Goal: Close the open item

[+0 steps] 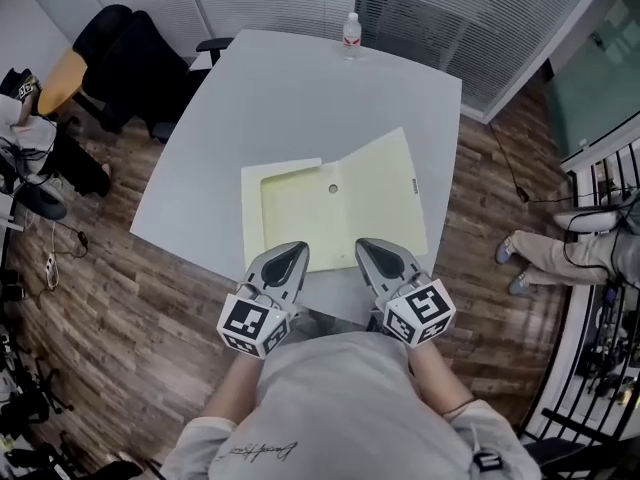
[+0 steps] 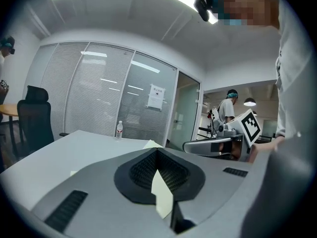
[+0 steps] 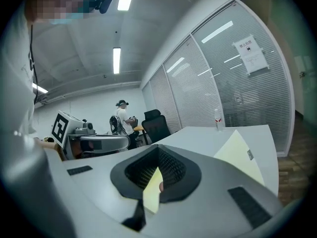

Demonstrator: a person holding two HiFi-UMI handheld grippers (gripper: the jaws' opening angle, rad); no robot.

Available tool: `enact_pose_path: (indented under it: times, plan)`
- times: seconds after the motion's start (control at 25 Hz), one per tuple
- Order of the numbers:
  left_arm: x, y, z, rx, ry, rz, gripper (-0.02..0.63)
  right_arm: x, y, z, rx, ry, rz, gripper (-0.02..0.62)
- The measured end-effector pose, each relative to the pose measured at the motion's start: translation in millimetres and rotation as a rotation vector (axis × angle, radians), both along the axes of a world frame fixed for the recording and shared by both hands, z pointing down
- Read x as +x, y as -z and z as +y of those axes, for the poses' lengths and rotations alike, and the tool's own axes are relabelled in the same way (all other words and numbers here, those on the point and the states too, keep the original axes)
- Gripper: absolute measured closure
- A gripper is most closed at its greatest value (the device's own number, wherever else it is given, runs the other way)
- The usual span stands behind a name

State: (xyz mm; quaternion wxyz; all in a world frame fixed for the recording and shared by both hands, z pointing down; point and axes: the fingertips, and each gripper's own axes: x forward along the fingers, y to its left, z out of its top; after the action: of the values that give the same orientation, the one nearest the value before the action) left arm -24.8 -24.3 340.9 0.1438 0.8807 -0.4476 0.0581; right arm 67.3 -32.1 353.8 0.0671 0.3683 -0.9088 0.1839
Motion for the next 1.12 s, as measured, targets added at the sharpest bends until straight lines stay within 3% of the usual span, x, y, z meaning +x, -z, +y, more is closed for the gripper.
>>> enact_pose_path:
  times: [0.36, 0.72, 1.12]
  plan:
    - [8.1, -5.0, -18.1, -0.019, -0.085, -0.011, 0.597, 31.3, 4.8, -24.7, 0.016, -0.13, 0.03, 0.581]
    - [19.7, -16.2, -29.5, -0.043, -0.147, -0.016, 0.597, 102.4, 4.3, -37.7, 0.012, -0.307, 0.075, 0.581]
    - [26.1, -34.8, -32.0, -0.079, -0.153, -0.019, 0.597, 177.9, -22.4, -37.5, -0.047, -0.465, 0.135, 0.582]
